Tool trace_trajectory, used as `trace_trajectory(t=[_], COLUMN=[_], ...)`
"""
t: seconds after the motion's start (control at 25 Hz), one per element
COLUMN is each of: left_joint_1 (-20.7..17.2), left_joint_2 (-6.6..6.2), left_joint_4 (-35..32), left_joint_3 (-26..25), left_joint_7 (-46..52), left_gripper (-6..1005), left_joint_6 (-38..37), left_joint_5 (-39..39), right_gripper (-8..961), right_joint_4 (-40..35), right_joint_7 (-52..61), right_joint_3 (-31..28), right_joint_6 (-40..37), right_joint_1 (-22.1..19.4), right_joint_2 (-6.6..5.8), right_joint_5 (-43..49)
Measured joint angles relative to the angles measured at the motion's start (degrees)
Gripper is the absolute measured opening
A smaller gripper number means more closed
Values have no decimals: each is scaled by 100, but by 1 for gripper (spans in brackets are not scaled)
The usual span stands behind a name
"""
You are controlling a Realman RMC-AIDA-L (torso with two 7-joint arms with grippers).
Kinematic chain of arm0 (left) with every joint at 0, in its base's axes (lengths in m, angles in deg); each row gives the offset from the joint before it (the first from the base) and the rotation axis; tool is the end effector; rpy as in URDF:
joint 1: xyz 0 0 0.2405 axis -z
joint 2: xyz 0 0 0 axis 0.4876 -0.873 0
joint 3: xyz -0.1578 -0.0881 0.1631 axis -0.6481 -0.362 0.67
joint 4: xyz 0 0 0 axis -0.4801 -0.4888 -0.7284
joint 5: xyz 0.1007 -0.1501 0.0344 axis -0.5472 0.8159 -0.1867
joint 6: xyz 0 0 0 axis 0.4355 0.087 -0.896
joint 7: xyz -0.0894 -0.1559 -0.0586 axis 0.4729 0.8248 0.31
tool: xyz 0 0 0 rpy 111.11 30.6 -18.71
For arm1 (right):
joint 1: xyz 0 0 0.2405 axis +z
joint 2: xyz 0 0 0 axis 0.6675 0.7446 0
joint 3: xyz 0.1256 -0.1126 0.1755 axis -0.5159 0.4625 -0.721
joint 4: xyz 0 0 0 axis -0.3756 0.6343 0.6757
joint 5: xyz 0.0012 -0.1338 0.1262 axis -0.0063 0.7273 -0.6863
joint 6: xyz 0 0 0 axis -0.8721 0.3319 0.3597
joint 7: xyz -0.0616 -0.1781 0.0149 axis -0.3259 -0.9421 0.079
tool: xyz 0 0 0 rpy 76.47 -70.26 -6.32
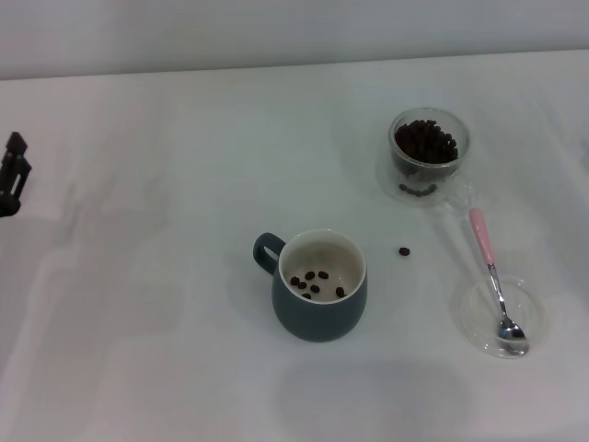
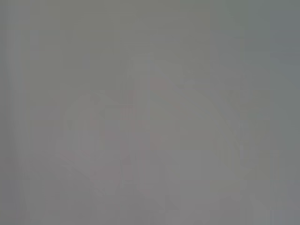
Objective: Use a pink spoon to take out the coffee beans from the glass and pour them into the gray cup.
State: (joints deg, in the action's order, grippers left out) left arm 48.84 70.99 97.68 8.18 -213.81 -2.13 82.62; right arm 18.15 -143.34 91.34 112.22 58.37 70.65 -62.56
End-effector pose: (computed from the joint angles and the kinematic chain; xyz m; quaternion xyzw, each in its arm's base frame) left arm -0.2966 0.3385 -0.0053 -0.7198 -0.2490 -0.3248 0.5607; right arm 0.3809 0.3139 0.0921 -0.6775 0.2913 0.2721 0.6182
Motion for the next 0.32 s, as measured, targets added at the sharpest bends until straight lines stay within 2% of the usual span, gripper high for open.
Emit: trace_trajectory(t=[0.24,0.32], left_joint_1=[-26,-26], left_joint_2=[6,4], left_joint_4=[-9,-12], left_joint_3=[-104,-105], left_joint_7=[0,0], left_gripper=[582,582], left_joint_6=[6,-8], left_joint_5=[-5,-31], right_gripper=[776,776], right_joint_4=[202,243], right_joint_7=[-354,-359], right_joint_3=[-4,-6], right_joint_6=[-108,-144], right_joint_1=[82,97], right_joint_2=[19,19], right_joint_5=[-178,-275])
